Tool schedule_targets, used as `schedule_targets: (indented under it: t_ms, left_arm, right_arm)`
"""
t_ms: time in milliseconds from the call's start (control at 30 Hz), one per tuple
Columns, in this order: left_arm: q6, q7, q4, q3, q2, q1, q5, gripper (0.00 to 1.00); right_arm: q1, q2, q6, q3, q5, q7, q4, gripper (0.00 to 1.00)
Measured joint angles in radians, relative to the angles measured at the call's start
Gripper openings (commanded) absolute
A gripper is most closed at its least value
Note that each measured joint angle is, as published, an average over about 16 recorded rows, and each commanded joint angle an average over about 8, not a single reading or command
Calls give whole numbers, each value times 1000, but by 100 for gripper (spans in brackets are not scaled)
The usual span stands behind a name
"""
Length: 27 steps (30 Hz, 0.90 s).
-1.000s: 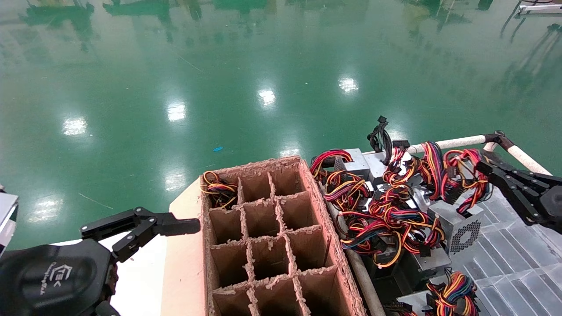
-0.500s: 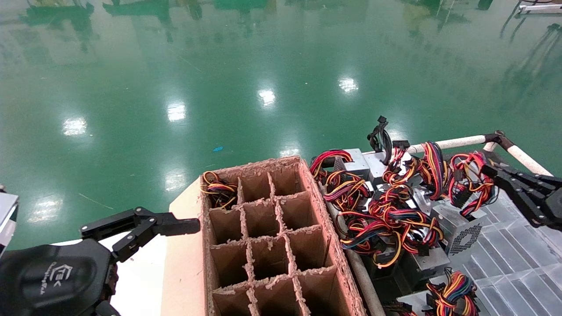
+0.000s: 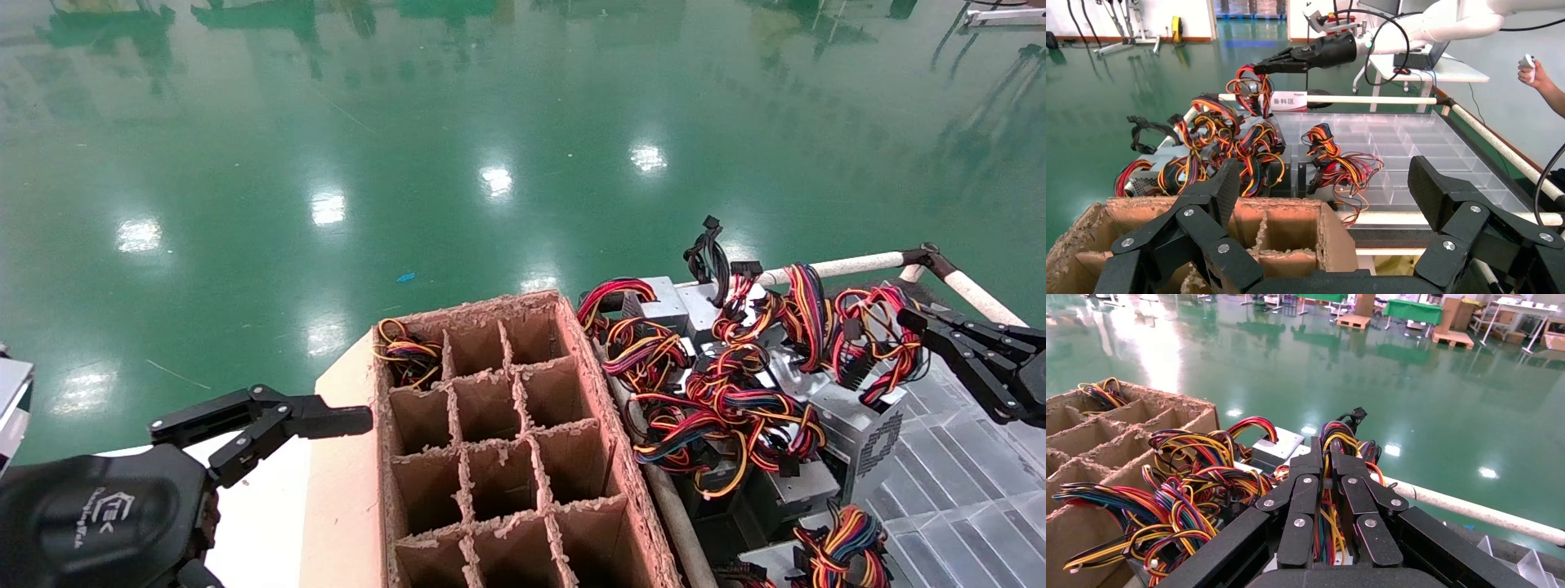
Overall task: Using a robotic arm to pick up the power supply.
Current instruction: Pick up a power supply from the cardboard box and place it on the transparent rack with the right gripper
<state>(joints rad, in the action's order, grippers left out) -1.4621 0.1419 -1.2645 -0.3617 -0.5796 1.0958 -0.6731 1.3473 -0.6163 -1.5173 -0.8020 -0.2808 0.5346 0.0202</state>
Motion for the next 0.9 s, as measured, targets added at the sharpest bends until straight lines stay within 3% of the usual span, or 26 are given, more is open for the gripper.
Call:
schedule_targets:
  t_ms: [400,900]
  left_arm:
    - [0,0,0,0,0,0,0,100]
    - [0,0,0,0,0,0,0,100]
  right_arm:
    - [-53,33,-43,12,19,-3,3,0]
    - [-224,103,-67,74,123,-13,89,0]
